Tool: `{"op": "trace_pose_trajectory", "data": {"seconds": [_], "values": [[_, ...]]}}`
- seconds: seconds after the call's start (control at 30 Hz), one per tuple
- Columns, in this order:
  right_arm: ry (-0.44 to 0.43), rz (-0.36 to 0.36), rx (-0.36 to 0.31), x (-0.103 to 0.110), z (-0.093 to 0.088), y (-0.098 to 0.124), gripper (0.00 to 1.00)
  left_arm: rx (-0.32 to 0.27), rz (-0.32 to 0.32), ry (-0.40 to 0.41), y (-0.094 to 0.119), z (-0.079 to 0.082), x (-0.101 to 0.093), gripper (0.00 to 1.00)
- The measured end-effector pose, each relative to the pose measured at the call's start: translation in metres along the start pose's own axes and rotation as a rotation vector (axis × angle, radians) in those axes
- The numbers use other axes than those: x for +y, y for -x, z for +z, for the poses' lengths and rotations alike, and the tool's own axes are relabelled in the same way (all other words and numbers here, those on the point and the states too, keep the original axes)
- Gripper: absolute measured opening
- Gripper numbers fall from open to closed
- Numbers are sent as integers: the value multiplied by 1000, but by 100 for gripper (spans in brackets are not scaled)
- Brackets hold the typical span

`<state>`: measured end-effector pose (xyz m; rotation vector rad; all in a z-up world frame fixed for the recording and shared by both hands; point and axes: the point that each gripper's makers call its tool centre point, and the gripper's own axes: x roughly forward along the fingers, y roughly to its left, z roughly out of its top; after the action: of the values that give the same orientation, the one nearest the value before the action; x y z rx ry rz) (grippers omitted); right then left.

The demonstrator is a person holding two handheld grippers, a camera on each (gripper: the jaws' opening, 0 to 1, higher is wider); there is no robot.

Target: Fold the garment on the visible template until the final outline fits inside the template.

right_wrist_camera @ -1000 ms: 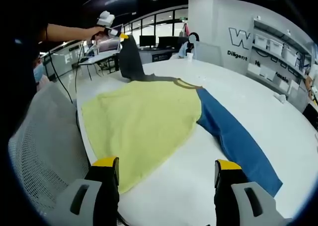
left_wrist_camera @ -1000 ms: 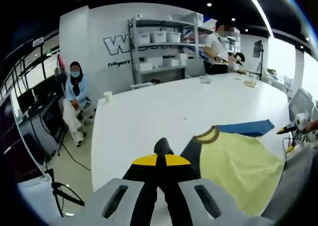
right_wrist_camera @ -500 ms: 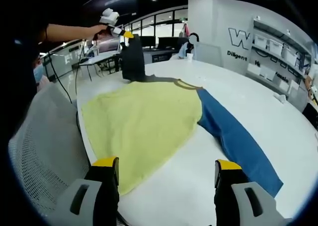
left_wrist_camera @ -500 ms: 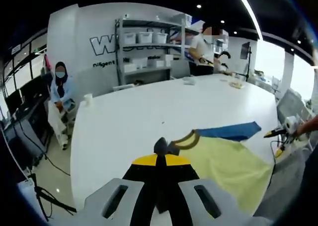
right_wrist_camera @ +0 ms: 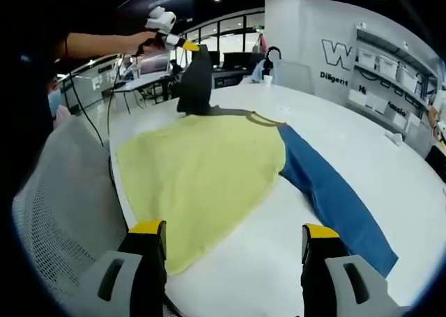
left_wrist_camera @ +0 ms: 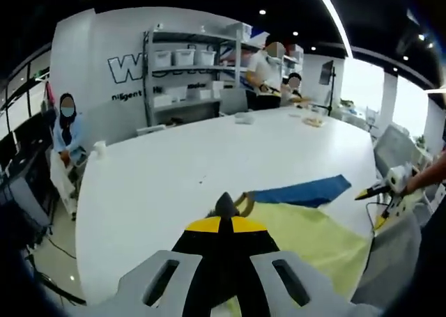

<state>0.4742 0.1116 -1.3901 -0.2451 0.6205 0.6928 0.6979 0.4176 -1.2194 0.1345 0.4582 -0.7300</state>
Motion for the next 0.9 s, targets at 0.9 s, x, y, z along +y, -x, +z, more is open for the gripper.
{"op": "trace_pose_trajectory", "data": {"seconds": [0.9], "values": [[-20, -13, -7, 0, -2, 5, 77, 35, -199, -26, -70, 1, -99, 5]]}}
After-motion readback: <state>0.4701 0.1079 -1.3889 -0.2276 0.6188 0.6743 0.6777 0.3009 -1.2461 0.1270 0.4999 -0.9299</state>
